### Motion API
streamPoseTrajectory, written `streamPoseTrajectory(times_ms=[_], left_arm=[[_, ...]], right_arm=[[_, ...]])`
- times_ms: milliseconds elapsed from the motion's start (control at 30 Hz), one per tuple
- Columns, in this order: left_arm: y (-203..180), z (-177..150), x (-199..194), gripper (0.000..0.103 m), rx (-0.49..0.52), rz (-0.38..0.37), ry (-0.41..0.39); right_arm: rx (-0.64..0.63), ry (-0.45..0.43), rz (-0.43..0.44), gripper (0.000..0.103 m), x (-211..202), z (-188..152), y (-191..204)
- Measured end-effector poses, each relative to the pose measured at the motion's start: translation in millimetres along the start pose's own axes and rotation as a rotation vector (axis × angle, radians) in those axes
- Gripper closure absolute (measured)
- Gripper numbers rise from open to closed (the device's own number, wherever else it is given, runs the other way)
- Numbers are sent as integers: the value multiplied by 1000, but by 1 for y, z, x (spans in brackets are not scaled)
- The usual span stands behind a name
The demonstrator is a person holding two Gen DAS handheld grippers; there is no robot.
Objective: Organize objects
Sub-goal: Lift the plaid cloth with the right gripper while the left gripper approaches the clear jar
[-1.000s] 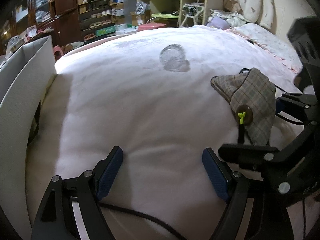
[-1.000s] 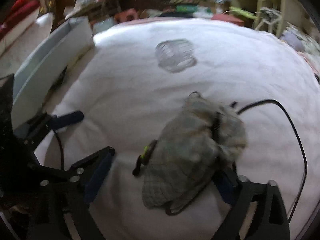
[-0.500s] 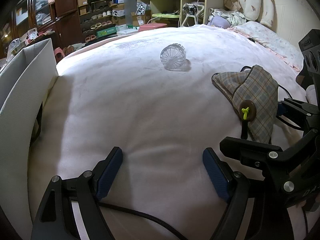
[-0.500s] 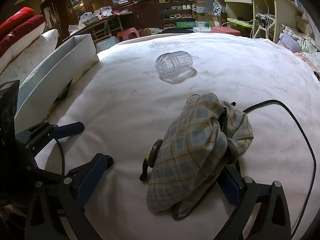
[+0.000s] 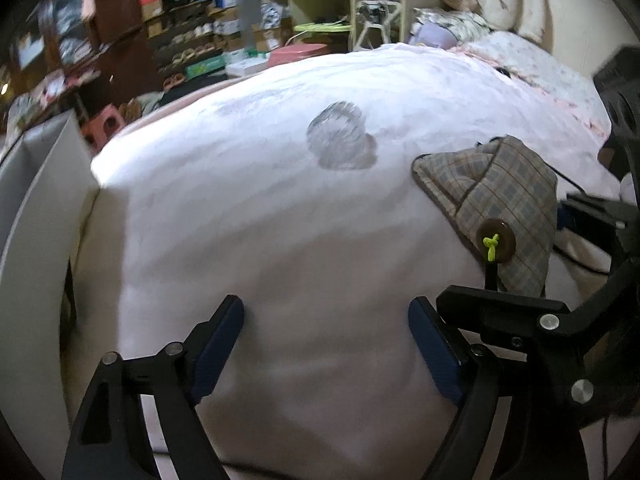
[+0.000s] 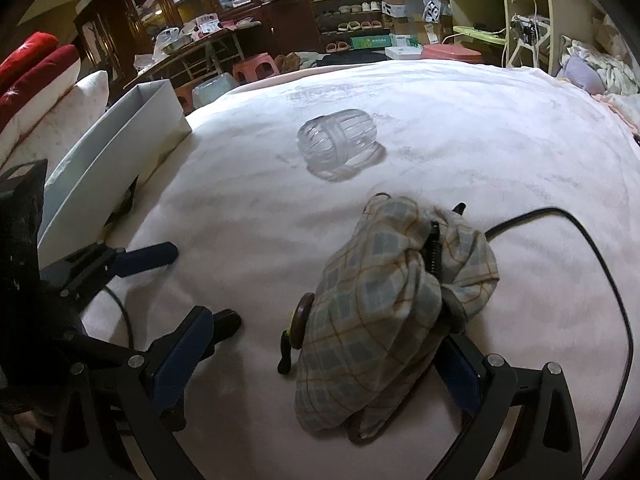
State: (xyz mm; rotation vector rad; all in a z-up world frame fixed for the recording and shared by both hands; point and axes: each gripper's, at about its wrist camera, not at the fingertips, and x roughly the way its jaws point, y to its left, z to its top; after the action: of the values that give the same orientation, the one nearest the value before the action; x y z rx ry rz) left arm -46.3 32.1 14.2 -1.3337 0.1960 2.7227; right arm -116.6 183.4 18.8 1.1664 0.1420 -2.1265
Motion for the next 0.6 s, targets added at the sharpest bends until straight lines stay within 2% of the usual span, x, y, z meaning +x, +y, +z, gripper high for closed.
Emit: streamPoseTrajectory(times_ms=[133, 267, 300, 367, 400, 433, 500, 600], left_arm=[[-8, 15, 3, 22, 60, 14, -11], [-2, 34, 5, 24, 32, 12, -34], [3, 39, 4, 24, 7, 6, -45], [10, 49, 4, 24, -32, 7, -62], [15, 56, 5, 24, -52, 13, -72], [17, 62, 7, 24, -59, 16, -75], [24, 75, 13, 24, -74, 17, -77], [26, 93, 27, 24, -67, 26, -70]], right_arm=[[-57, 19, 18, 2, 3, 15, -19], [-99, 31, 13, 16, 2, 29, -46], [-97, 19, -4, 17, -1, 31, -54], [-108, 11, -132, 15, 0, 30, -66], [-110, 20, -140, 15, 2, 29, -72], [-91, 20, -90, 15, 2, 27, -79], [-57, 6, -66, 16, -2, 24, -84], [-77, -4, -62, 30, -5, 21, -76]])
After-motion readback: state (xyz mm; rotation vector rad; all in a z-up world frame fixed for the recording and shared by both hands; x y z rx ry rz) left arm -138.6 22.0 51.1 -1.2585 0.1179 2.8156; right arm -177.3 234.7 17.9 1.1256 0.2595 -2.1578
